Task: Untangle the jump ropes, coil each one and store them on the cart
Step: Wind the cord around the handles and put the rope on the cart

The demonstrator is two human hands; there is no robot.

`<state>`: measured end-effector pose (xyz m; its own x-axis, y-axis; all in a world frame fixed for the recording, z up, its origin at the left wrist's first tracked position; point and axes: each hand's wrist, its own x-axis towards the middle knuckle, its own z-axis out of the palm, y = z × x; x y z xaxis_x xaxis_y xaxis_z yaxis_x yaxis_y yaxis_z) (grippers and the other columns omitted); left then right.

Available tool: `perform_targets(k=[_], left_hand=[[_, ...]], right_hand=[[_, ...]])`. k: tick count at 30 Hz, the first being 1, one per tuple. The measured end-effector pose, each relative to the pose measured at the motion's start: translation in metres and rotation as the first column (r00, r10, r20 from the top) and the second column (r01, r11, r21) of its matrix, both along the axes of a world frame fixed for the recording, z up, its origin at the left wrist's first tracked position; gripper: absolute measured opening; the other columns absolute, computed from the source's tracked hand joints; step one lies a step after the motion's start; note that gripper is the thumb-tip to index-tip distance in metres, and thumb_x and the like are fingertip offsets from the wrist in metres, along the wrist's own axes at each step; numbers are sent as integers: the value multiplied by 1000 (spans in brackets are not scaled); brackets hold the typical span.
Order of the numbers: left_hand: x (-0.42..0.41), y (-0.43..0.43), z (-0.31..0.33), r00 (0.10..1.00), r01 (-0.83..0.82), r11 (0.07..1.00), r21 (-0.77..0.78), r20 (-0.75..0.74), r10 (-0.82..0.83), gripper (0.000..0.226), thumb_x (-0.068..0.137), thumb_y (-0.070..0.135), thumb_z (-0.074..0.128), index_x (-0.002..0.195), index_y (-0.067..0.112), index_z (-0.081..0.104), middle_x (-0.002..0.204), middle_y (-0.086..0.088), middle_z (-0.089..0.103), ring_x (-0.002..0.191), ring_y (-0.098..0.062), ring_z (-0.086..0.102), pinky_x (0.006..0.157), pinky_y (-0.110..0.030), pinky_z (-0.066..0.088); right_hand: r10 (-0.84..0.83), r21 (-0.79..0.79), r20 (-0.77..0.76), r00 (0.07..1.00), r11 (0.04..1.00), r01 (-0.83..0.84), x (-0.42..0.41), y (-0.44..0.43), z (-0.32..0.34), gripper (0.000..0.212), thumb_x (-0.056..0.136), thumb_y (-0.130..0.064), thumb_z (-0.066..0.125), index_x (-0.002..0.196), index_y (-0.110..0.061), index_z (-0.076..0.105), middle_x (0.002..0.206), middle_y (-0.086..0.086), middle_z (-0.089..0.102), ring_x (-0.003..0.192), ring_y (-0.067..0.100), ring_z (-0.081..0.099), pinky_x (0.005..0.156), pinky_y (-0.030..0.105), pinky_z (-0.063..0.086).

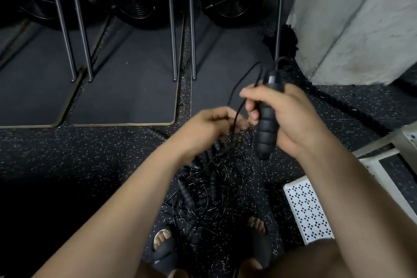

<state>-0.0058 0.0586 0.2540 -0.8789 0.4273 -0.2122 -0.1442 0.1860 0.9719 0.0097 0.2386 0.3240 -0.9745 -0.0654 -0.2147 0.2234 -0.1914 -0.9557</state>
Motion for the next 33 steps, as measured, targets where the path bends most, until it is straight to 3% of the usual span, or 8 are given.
perform_targets(k=[3, 6, 13, 17, 20, 23, 27, 33], left_hand=[[6, 6, -14, 993, 78, 987, -140, -80, -90, 22, 100, 12, 64, 108, 26, 79, 106, -11, 78, 91, -16, 62, 88, -36, 46], [8, 7, -18, 983, 45, 965, -257, -162, -89, 16, 102, 16, 71, 108, 27, 80, 90, 16, 76, 79, -2, 65, 80, -17, 50], [2, 1, -22, 955, -52, 926, -375, -291, -64, 8, 104, 29, 71, 101, 29, 78, 92, 4, 79, 86, -23, 75, 80, -36, 62], [-4, -3, -7, 939, -181, 969, -168, -324, 120, 9, 105, 21, 69, 98, 21, 75, 97, 2, 78, 84, -15, 71, 79, -30, 56], [-6, -5, 7, 937, -263, 961, 82, -216, 274, 10, 105, 13, 67, 99, 10, 74, 99, -11, 78, 84, -11, 69, 74, -21, 52], [-7, -9, 15, 938, -298, 918, 263, -100, 333, 14, 106, 9, 64, 105, -4, 69, 98, -11, 74, 80, -14, 68, 66, -19, 52], [-12, -21, 21, 930, -334, 862, 381, -18, 368, 9, 106, 11, 63, 106, 7, 71, 98, -7, 76, 82, -13, 66, 69, -22, 50], [-15, -29, 23, 895, -416, 826, 380, 8, 446, 11, 107, 16, 63, 111, 9, 71, 101, -7, 75, 87, -16, 67, 72, -23, 50]], right_hand=[[-76, -109, -50, 996, 992, 71, -1, 9, 9, 6, 94, -6, 73, 90, -6, 69, 69, 6, 62, 57, 16, 51, 52, 26, 45], [-119, -160, -74, 990, 981, 106, -4, 18, 7, 3, 96, -8, 71, 96, -5, 70, 73, 4, 63, 61, 14, 53, 57, 25, 45], [-139, -14, -3, 990, 990, 139, -16, 24, -14, 26, 97, -2, 67, 123, -3, 70, 90, 12, 78, 70, 17, 66, 60, 25, 51], [46, 379, 158, 986, 920, -104, -16, 20, -41, 30, 89, 3, 73, 118, -2, 72, 82, 12, 73, 66, 17, 64, 55, 28, 47], [179, 459, 234, 956, 846, -271, -13, 8, -51, 24, 88, 3, 74, 110, 8, 68, 79, 13, 68, 70, 21, 63, 56, 31, 44], [194, 466, 216, 957, 841, -275, -16, -3, -56, 20, 87, -1, 75, 105, 5, 71, 72, 13, 68, 67, 18, 63, 56, 30, 44], [214, 587, 184, 959, 759, -282, -18, -13, -67, 8, 92, -15, 77, 99, -9, 75, 85, 9, 80, 62, 10, 65, 56, 30, 47], [167, 712, 146, 975, 666, -221, -17, -9, -65, 14, 92, -31, 79, 89, -17, 76, 79, -10, 80, 73, 9, 75, 76, 38, 59]])
